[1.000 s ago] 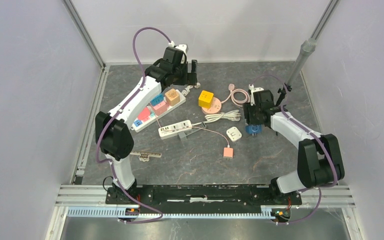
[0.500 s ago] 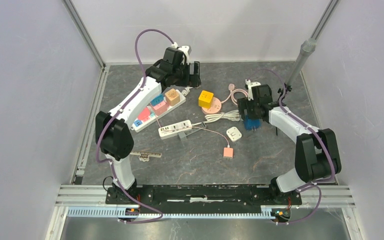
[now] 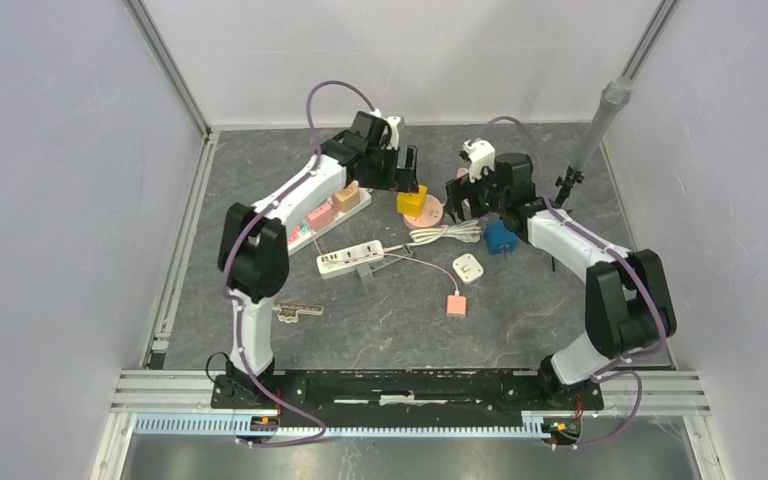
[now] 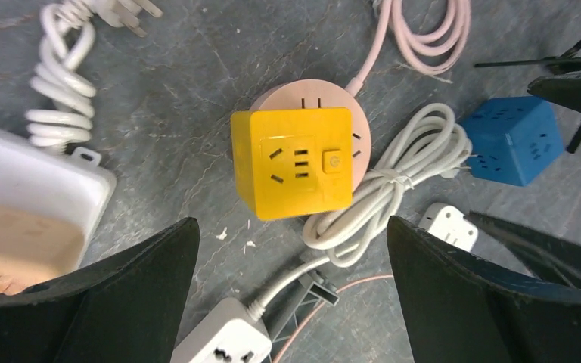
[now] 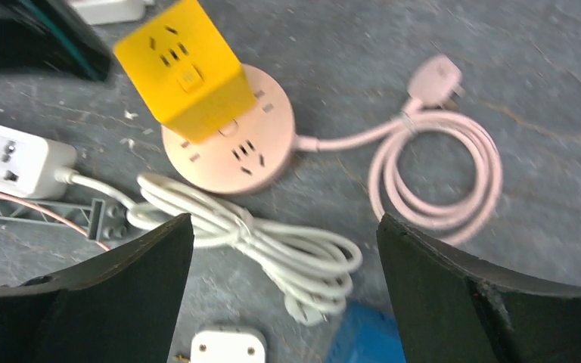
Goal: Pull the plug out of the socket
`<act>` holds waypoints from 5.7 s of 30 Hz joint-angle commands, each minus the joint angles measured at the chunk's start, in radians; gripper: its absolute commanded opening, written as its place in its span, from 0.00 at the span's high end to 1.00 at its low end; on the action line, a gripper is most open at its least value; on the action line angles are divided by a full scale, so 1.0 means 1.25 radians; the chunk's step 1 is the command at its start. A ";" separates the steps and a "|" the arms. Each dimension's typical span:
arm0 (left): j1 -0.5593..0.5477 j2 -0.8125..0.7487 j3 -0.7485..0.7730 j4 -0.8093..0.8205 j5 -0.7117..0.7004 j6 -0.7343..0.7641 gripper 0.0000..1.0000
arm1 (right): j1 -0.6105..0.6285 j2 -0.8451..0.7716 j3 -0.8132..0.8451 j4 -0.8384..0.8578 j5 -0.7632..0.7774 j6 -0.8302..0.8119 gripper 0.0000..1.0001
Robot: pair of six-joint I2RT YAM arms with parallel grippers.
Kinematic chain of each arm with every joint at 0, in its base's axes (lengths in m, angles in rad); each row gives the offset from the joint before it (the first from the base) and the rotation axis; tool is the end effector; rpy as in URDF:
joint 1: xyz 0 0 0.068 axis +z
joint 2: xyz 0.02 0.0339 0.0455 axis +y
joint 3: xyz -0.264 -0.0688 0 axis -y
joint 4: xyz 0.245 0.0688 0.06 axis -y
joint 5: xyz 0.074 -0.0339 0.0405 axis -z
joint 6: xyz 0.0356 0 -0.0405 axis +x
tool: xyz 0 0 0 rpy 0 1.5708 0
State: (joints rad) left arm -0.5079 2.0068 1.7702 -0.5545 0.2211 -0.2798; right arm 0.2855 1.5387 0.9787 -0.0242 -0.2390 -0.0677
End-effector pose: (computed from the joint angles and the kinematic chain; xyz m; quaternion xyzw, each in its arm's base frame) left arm 0.3983 -0.2306 0.2764 0.1463 0.9086 -0.2392 0.3096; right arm 0.3254 0.1043 0.2382 -0.2092 0.8510 0.1555 0.4560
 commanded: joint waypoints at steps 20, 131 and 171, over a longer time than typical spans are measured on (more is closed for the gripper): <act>-0.050 0.202 0.141 -0.020 -0.067 0.052 0.17 | 0.016 0.276 0.134 0.080 -0.045 0.317 0.53; -0.089 0.189 0.260 -0.187 -0.062 -0.023 0.82 | 0.098 0.335 0.077 -0.042 0.052 0.247 0.66; -0.084 0.137 0.202 -0.110 -0.129 -0.085 0.83 | 0.123 0.369 0.061 -0.091 0.186 0.189 0.64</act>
State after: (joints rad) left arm -0.5892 2.2642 2.0190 -0.7956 0.1013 -0.3412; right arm 0.4324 1.8973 1.1091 0.0700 -0.0856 0.2115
